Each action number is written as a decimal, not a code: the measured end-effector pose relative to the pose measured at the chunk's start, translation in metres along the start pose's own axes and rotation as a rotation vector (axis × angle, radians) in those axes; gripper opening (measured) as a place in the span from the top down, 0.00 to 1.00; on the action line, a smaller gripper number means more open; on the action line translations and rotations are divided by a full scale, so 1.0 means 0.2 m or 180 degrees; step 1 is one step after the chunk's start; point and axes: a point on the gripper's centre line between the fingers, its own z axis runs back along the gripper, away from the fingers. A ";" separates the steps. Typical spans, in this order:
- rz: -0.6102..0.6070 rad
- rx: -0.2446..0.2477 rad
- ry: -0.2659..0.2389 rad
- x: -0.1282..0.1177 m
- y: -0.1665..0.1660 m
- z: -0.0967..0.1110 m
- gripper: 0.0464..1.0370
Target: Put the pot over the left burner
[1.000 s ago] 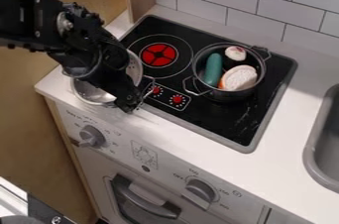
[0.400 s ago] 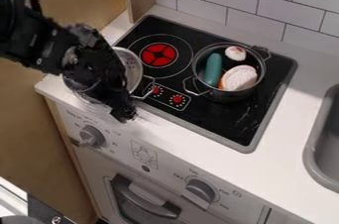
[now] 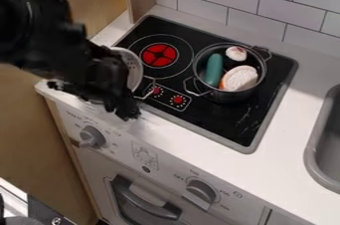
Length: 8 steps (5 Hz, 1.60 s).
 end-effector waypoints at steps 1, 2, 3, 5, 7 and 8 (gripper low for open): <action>-0.0052 0.0040 -0.0016 0.00 0.01 -0.02 0.04; -0.0084 0.0026 -0.0010 0.00 0.01 -0.03 0.07; -0.0094 -0.0021 0.0047 0.02 0.02 -0.05 0.33; -0.0053 -0.0197 0.0199 0.03 0.01 0.02 0.85; 0.0151 -0.0371 0.0405 0.15 0.01 0.16 0.99; 0.0121 -0.0384 0.0418 0.19 0.00 0.20 0.99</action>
